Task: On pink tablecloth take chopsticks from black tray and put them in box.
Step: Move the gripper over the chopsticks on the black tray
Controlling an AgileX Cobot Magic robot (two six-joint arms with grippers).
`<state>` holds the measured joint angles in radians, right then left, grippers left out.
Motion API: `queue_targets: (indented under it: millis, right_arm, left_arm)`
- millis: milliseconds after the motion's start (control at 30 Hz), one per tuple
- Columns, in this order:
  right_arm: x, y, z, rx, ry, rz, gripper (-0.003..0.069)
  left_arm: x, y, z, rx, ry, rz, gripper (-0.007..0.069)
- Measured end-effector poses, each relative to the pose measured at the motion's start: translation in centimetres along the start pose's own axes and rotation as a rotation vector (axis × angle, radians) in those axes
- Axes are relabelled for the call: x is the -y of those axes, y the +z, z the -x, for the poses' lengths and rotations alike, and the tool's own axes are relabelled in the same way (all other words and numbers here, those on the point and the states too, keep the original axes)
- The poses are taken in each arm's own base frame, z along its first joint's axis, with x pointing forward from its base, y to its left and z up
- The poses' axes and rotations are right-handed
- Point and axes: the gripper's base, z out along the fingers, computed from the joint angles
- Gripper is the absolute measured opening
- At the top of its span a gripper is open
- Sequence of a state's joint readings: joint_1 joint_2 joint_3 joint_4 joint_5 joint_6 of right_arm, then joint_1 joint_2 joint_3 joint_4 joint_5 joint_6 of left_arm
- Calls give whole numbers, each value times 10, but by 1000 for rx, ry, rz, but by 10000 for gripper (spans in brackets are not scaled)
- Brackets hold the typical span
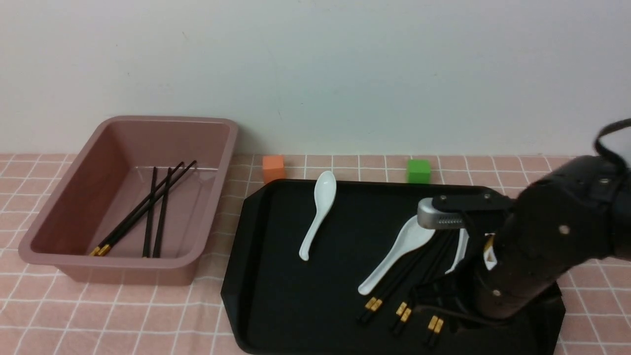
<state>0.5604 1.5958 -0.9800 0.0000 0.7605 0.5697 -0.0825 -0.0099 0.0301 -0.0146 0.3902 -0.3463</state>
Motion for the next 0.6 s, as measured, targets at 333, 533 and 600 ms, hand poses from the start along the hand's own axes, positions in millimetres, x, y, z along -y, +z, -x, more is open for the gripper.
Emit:
queue_targets:
  millis: [333, 533, 600]
  right_arm:
    - [9, 48, 26, 40, 170, -80, 393]
    - [10, 65, 34, 58, 194, -57, 437]
    - [9, 68, 36, 62, 194, -53, 428]
  left_arm:
    - [0, 0, 0, 0, 0, 0, 169]
    - [0, 0, 0, 0, 0, 0, 169]
    - [0, 0, 0, 0, 0, 0, 170]
